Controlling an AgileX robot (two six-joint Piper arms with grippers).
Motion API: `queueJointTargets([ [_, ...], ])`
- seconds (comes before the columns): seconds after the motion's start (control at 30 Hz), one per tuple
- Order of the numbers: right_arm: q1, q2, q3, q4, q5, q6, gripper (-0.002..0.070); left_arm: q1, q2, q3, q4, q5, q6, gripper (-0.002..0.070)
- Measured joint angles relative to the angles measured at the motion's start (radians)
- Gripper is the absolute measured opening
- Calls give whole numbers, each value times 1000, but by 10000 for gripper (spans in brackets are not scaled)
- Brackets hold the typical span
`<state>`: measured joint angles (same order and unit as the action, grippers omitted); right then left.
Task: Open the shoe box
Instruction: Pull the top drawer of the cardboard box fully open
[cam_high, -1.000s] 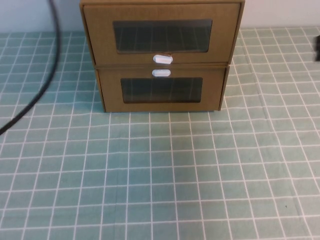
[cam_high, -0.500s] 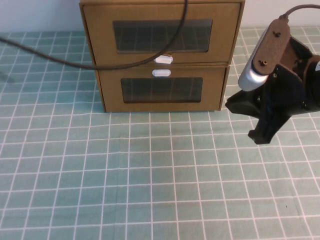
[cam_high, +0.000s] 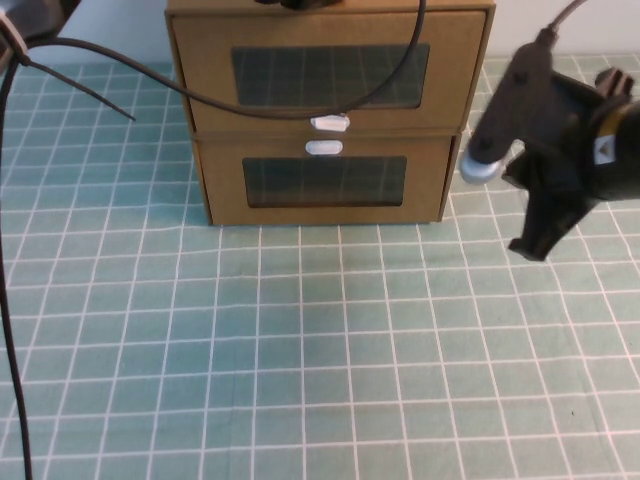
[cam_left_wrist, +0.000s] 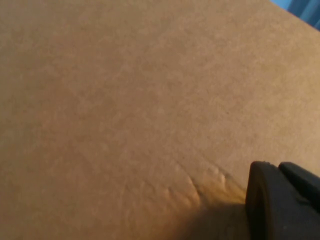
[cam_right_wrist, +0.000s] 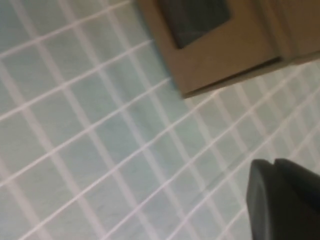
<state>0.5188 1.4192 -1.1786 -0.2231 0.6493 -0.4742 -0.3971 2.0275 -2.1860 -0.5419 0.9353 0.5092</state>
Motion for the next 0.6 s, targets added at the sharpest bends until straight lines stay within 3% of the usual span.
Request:
queueJointTargets([
  [0.17,100,79,-6,-307,-122,165,-13,0,0,0,-9,2,-13,-5],
  [0.23,150,132,-6,-512,-167,270,-13,0,0,0,-12,3,-29,-5],
  [0.4,247,271,-13,-1237,-169,941,-13,0,2,0,-17,7,-40,-5],
  [0.47,261,317,-30,-1346,-169,1082,-13,0,2,0,-17,7,-42,-5],
  [0.6,292,400,-59,-1417,-141,1165,-13,0,2,0,-17,9,-42,-5],
])
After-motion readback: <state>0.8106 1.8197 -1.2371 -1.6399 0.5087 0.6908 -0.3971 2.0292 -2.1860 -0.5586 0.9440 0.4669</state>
